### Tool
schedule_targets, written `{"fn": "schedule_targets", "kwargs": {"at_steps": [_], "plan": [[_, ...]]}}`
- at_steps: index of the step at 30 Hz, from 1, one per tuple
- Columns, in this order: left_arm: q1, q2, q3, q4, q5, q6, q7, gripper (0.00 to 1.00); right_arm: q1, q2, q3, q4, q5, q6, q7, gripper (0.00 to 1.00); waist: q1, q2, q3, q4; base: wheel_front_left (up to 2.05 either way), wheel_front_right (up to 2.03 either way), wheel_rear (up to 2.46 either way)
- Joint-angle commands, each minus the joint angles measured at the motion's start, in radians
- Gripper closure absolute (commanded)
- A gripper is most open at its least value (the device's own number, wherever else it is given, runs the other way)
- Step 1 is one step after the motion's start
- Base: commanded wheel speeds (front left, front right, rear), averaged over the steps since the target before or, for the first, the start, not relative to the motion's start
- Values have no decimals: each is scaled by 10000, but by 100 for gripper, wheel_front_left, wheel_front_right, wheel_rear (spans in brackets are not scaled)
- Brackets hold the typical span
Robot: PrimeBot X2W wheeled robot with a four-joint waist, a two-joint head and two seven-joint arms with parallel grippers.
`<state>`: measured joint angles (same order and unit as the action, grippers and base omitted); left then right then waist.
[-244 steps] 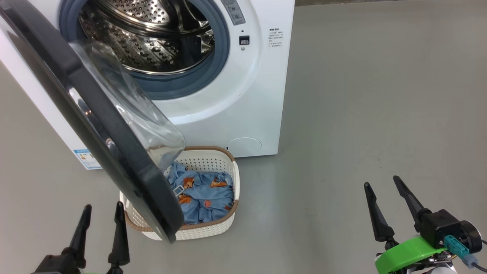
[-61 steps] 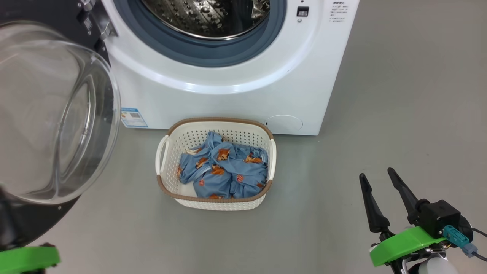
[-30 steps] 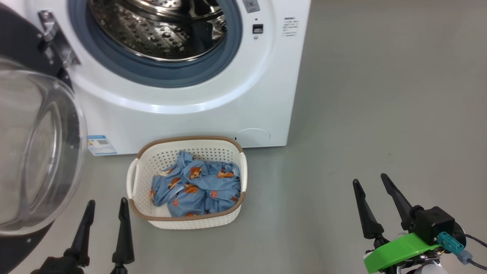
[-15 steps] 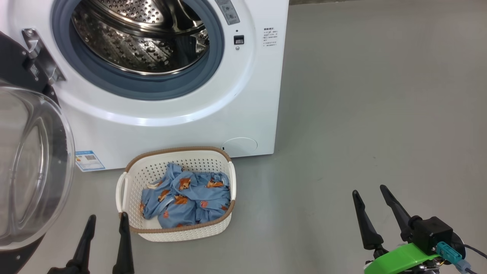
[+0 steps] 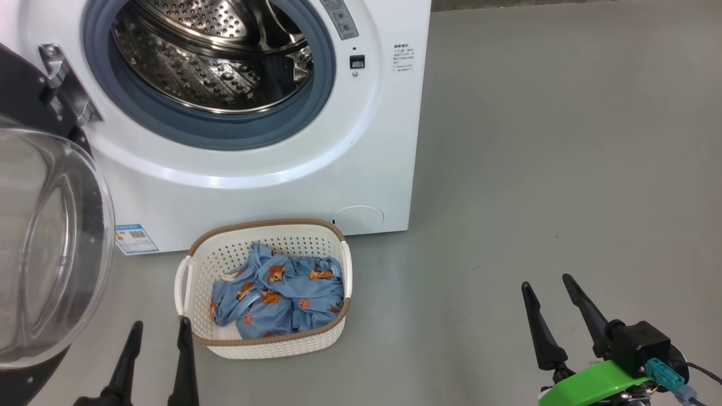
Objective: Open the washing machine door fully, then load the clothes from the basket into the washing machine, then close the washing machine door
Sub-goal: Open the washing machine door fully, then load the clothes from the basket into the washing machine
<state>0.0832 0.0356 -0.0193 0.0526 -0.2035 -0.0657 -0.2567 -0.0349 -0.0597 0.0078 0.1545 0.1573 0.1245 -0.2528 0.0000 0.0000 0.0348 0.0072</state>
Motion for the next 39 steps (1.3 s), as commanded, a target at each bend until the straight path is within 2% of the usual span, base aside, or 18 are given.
{"fn": "schedule_targets", "kwargs": {"at_steps": [1,13,20,29,39], "plan": [[-152,147,333,-186,137,29,-51,0,-59,14,219,-268,-90,62,-90,0,0,0,2,5,0,0,0],[-204,147,406,10,92,-179,-51,0,-117,38,205,-272,-71,62,-90,0,0,0,40,64,20,-5,-14],[-270,147,519,73,101,-243,-51,0,-129,49,213,-231,-56,62,-90,0,0,0,61,46,154,-69,-84],[-306,147,735,-55,-5,-175,-51,0,-143,58,175,-222,-62,62,-90,0,0,0,126,107,204,-157,-48],[-329,147,778,4,8,-154,-51,0,-165,70,203,-204,-21,62,-90,0,0,0,189,156,77,-77,0]]}}
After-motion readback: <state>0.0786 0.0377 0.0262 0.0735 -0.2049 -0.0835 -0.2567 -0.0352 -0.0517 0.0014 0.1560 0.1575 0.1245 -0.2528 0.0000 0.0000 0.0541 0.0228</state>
